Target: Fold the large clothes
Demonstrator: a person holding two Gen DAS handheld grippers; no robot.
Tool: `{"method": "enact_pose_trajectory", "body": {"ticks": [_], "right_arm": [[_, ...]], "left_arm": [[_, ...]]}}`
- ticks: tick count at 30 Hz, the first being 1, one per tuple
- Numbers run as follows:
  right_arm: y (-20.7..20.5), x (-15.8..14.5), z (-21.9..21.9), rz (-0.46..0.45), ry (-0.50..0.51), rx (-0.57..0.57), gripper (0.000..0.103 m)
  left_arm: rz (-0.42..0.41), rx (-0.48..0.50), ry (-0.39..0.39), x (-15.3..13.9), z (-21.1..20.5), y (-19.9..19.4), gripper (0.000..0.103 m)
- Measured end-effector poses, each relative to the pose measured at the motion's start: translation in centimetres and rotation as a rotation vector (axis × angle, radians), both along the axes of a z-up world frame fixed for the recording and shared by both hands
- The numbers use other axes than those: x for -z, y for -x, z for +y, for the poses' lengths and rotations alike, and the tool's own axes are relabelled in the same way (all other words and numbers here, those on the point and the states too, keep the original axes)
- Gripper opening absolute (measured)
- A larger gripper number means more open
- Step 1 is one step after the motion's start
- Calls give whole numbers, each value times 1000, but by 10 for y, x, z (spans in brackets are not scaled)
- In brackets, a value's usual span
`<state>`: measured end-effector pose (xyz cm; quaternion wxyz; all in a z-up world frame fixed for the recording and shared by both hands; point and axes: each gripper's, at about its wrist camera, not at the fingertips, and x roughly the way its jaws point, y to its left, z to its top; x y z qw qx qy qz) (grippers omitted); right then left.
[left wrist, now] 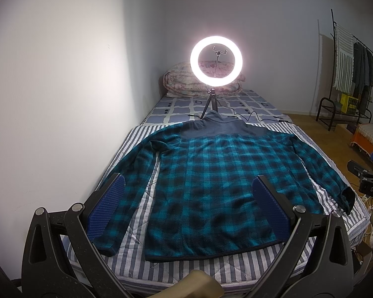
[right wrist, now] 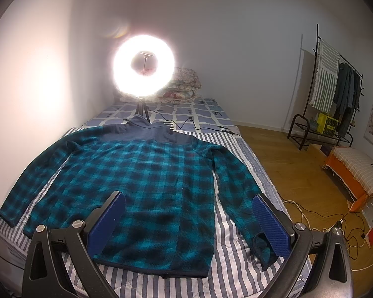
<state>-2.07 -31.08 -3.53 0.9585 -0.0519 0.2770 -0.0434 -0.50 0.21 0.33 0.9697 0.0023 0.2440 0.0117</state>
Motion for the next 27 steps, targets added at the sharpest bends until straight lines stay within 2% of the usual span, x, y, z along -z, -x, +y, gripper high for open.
{"method": "enact_pose_trajectory", "body": {"ticks": [27], "right_arm": [[-3, 4, 16, 6, 12, -32, 103]], "left_arm": [[23, -24, -3, 6, 20, -1, 103]]}}
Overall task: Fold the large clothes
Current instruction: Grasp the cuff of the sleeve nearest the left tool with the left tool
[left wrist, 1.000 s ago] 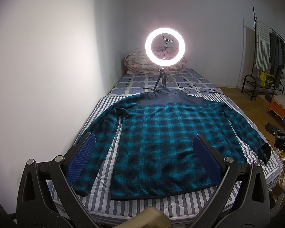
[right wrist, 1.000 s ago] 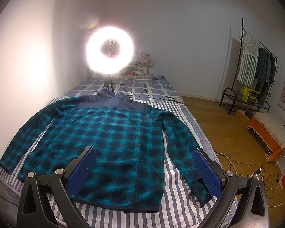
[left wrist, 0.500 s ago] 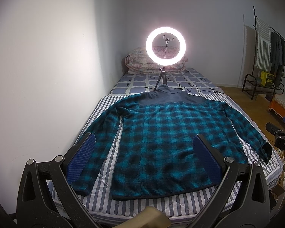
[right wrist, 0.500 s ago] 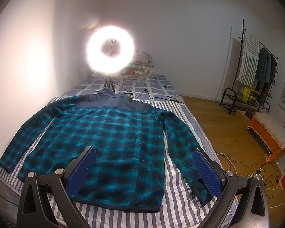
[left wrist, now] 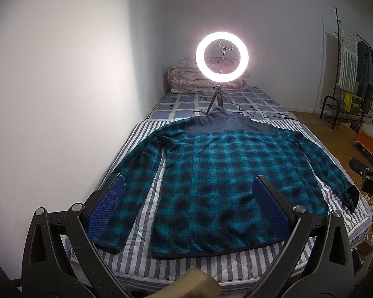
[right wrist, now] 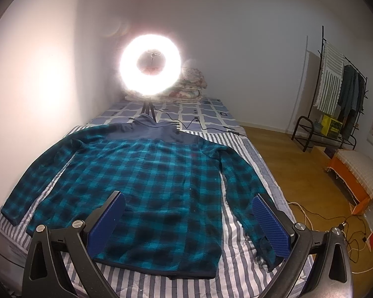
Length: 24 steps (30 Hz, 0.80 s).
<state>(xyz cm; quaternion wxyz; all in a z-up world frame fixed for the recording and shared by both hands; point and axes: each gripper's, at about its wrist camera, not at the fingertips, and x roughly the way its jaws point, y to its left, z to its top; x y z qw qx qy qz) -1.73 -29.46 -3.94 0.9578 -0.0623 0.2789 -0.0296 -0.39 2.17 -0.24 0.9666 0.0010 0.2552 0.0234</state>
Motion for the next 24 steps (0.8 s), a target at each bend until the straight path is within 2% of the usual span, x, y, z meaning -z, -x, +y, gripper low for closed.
{"method": "enact_pose_trajectory", "body": {"ticks": [6, 11, 15, 17, 19, 20, 22, 24], "right_arm": [[-5, -2, 14, -2, -10, -31, 103], [-6, -2, 31, -82, -1, -90, 103], [-9, 6, 43, -89, 24, -166, 103], [-13, 9, 46, -65, 8, -198, 103], [-17, 12, 46, -43, -17, -218, 103], [-18, 13, 46, -36, -30, -225, 103], [-20, 14, 47, -23, -43, -232, 103], [-21, 16, 49, -13, -50, -238, 103]], "left_arm": [[53, -42, 42, 14, 29, -5, 103], [104, -69, 229, 49, 82, -2, 103], [189, -188, 262, 84, 123, 0, 103], [232, -245, 303, 103, 147, 2, 96], [267, -293, 351, 122, 169, 6, 83], [278, -309, 372, 129, 176, 7, 80], [311, -356, 453, 150, 197, 10, 62], [344, -386, 524, 169, 212, 12, 52]]}}
